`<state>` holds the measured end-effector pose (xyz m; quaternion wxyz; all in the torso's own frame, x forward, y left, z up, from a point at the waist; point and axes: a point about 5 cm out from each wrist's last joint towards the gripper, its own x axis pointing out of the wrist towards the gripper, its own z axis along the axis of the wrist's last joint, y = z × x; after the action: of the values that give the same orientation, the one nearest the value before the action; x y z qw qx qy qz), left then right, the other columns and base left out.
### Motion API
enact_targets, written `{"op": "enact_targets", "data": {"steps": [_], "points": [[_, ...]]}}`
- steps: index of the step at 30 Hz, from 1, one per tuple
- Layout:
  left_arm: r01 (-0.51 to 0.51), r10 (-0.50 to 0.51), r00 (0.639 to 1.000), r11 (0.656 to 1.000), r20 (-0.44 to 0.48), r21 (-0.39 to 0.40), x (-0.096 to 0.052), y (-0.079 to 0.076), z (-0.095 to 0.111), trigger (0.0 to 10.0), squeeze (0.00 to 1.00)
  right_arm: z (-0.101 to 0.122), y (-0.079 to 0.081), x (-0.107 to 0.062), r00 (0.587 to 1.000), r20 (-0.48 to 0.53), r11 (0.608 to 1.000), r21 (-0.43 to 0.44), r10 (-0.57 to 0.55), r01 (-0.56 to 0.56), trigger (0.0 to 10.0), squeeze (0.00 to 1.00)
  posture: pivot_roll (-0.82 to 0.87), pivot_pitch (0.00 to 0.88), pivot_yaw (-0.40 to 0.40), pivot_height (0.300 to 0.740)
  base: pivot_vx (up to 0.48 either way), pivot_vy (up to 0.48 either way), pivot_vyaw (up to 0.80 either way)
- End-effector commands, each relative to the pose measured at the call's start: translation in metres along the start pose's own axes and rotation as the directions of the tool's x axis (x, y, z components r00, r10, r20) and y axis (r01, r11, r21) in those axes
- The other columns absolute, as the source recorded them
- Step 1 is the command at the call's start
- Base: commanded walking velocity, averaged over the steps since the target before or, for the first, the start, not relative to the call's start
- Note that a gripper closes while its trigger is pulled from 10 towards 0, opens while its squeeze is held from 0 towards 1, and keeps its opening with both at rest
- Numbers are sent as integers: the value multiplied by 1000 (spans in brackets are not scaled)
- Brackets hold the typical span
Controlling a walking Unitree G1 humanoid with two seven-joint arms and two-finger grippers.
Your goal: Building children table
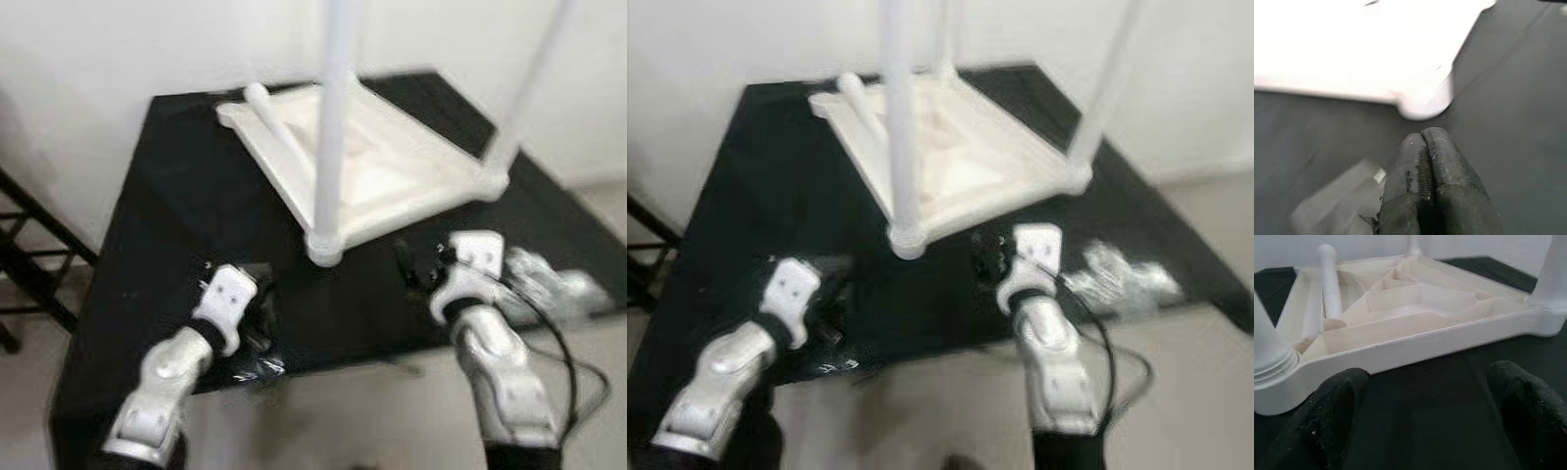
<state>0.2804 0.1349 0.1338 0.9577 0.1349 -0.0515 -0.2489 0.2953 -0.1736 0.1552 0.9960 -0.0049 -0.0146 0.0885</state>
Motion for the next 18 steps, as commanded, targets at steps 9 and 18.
{"op": "enact_targets", "data": {"steps": [9, 18], "points": [[-149, 148, 989, 989, 23, 7, -3, 19, 3, 10000, 0, 28, 28, 7, 922, 92, 926, -37, 377, -375, 10000, 0, 33, 103, -8, 740, 0, 0, 0], [-263, 266, 963, 963, 35, -59, -9, 32, 3, 10000, 0, 42, 24, 27, 848, 75, 848, -134, 524, -512, 10000, 0, 58, 105, -21, 740, 0, 0, 414]]}}
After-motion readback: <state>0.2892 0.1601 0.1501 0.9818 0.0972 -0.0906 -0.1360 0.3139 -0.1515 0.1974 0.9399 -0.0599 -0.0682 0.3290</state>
